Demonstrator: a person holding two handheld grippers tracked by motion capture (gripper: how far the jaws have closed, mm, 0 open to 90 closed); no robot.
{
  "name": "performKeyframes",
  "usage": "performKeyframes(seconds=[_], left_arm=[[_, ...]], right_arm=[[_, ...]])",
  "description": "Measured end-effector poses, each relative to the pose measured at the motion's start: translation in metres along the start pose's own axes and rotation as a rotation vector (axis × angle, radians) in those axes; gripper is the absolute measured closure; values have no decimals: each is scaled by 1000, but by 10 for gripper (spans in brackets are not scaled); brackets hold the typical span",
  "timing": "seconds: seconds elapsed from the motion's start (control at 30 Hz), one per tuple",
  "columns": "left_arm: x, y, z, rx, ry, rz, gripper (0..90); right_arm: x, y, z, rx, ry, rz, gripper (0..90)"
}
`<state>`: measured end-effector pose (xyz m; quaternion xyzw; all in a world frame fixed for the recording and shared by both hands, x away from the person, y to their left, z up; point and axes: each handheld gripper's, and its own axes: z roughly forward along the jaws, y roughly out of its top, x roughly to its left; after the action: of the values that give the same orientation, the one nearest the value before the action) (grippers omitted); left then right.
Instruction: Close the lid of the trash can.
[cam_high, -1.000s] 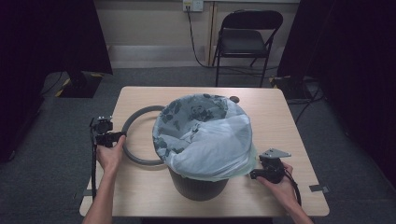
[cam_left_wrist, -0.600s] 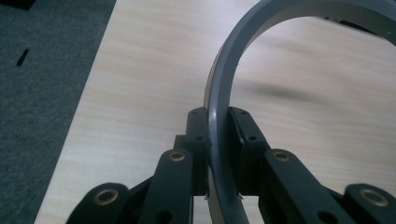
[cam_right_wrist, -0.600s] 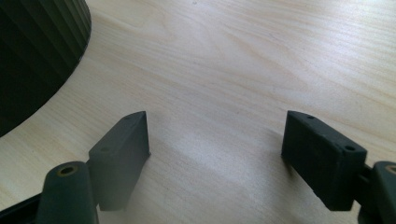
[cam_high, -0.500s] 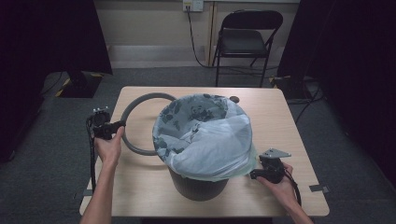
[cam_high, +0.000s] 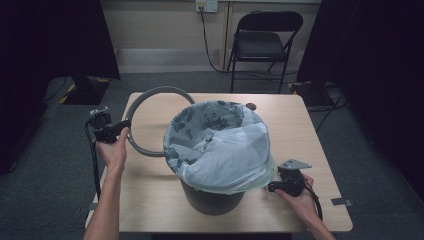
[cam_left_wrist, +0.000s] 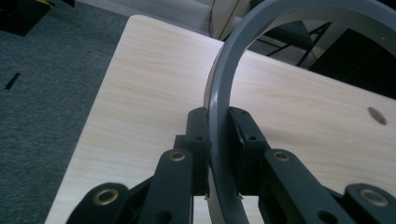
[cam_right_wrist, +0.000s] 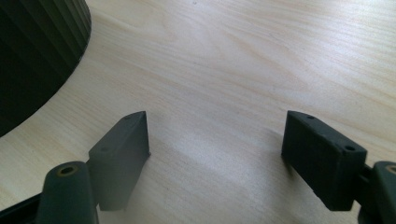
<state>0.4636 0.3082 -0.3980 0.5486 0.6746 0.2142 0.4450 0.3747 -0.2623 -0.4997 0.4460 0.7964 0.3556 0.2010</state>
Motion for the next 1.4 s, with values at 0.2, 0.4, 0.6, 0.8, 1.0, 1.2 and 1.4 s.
performKeyframes(seconds=[0.2,0.4,0.6,0.8,1.0,1.2,1.4], left_arm=[[-3,14,-9,-62,-39,-51,792],[-9,23,-15,-108,-54,-53,793],[-15,30,-18,-139,-73,-60,793],[-24,38,-22,-177,-101,-75,793],[-33,52,-26,-213,-96,-70,793],[-40,68,-27,-242,-111,-86,793],[-53,78,-33,-273,-183,-86,792]], right_arm=[[0,0,0,0,0,1,222],[0,0,0,-2,-1,-2,222],[0,0,0,0,0,0,222],[0,0,0,0,-1,0,222],[0,0,0,0,0,0,222],[0,0,0,0,0,0,222],[0,0,0,-1,1,0,222]])
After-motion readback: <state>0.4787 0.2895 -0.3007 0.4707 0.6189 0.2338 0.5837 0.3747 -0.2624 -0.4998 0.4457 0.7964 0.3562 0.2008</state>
